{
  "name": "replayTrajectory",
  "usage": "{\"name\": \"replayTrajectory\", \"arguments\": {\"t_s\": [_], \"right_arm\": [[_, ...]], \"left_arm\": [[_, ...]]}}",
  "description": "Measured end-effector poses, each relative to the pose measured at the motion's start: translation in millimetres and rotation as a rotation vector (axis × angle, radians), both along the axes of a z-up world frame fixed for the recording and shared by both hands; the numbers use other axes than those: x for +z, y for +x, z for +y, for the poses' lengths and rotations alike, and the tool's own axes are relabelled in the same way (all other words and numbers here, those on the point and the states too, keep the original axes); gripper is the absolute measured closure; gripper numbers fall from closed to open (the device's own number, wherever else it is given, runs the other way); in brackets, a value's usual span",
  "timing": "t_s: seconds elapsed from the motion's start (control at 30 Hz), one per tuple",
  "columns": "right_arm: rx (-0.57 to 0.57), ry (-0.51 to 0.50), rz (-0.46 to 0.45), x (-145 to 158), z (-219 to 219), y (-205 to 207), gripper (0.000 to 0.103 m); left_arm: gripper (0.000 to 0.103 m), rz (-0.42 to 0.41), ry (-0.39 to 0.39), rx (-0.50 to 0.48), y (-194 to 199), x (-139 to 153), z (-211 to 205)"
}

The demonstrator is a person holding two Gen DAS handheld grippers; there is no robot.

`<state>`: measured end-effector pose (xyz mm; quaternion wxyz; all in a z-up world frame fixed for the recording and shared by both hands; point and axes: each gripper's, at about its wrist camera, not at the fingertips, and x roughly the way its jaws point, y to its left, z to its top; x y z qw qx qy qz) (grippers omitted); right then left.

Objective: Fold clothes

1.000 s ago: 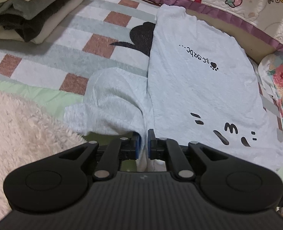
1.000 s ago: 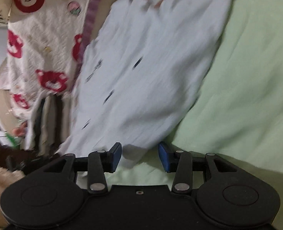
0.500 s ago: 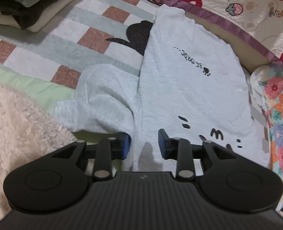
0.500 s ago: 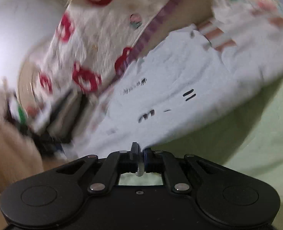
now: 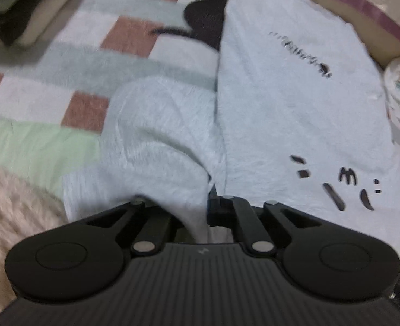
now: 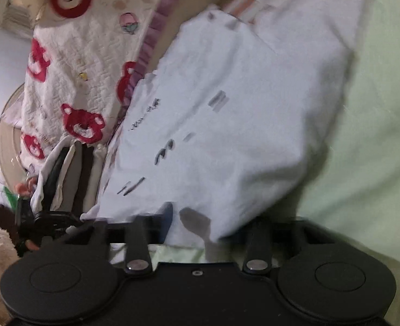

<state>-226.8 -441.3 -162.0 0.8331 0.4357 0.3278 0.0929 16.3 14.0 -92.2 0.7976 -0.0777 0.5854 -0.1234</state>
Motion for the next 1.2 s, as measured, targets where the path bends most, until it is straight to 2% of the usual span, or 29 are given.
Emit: {"name": "replayTrajectory", "arguments": {"t_s": [0.1, 0.2, 0.27, 0.33, 0.37, 0.4, 0.53, 0.7, 0.8, 0.87, 0.93, 1.13, 1.2], "right_arm": [[0.023, 0.017, -0.132, 31, -6, -5, 0.095], [0.036, -0.013, -0.174, 69, -9, -16, 0.095], [0.05, -0.017, -0.179, 81, -8, -24, 0.095], [0.067, -0.124, -0.116, 77, 2, -26, 0.095], [0.074, -0.188, -0.077, 73, 7, -26, 0.096], [0.075, -0.207, -0.039, 66, 12, -26, 0.095], [0.069, -0.159, -0.021, 59, 12, -36, 0.096], [0.104, -0.239, -0.045, 89, 18, -45, 0.096], [0.145, -0.307, 0.01, 81, 22, -45, 0.096], [0.164, -0.298, 0.095, 64, 20, -43, 0.096], [0.174, -0.298, 0.132, 56, 19, -42, 0.096], [0.196, -0.337, 0.158, 55, 21, -44, 0.095], [0.215, -0.366, 0.198, 55, 26, -40, 0.09]], "left_arm": [[0.101, -0.167, 0.058, -0.075, -17, 47, 1], [0.101, -0.223, -0.009, -0.06, -33, 84, 19], [0.101, -0.255, 0.014, -0.091, -43, 94, 20], [0.101, -0.272, 0.052, -0.146, -50, 87, 13], [0.101, -0.255, 0.068, -0.154, -50, 78, 10], [0.101, -0.238, 0.083, -0.163, -51, 69, 6], [0.101, -0.243, 0.114, -0.161, -56, 61, 10], [0.101, -0.245, 0.098, -0.144, -64, 66, 16], [0.1, -0.205, 0.123, -0.136, -65, 51, 16], [0.1, -0.167, 0.115, -0.12, -62, 41, 18], [0.1, -0.137, 0.037, -0.094, -60, 37, 26], [0.098, -0.172, 0.111, -0.111, -69, 45, 20], [0.096, -0.184, 0.135, -0.117, -72, 47, 17]]}}
